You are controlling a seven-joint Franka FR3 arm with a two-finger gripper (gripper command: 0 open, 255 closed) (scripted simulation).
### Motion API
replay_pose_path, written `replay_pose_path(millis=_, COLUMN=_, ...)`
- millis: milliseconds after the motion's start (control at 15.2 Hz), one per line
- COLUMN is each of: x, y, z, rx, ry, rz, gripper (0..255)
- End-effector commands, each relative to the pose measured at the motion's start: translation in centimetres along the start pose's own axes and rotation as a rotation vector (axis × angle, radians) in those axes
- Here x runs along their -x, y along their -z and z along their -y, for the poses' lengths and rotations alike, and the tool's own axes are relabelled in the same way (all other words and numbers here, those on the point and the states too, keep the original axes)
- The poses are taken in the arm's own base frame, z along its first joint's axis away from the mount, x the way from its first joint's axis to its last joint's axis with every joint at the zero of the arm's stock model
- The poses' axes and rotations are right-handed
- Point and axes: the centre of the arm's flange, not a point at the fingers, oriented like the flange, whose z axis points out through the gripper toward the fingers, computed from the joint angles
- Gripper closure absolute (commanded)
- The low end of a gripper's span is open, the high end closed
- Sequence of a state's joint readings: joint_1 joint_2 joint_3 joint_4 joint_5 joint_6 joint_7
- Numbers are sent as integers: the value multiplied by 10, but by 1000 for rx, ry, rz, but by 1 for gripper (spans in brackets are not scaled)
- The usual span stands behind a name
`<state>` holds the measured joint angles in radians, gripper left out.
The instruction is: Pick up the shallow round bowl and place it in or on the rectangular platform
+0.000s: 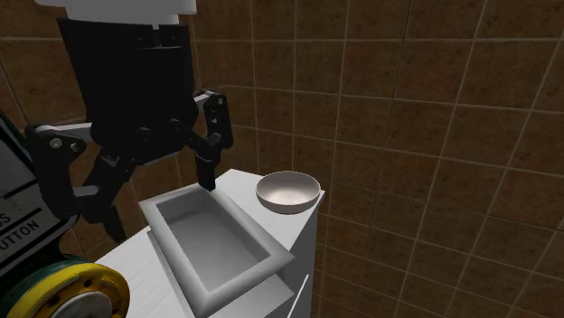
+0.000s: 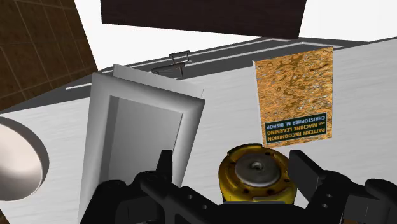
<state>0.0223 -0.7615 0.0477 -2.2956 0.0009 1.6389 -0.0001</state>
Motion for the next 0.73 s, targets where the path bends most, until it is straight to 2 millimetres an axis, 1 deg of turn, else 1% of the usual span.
replay_pose_path(millis=0, x=0, y=0, z=0, rx=0, ry=0, rz=0, gripper=0)
replay_pose_path(millis=660, x=-46, y=-73, z=-96, rx=26, ry=15, rz=10, gripper=0)
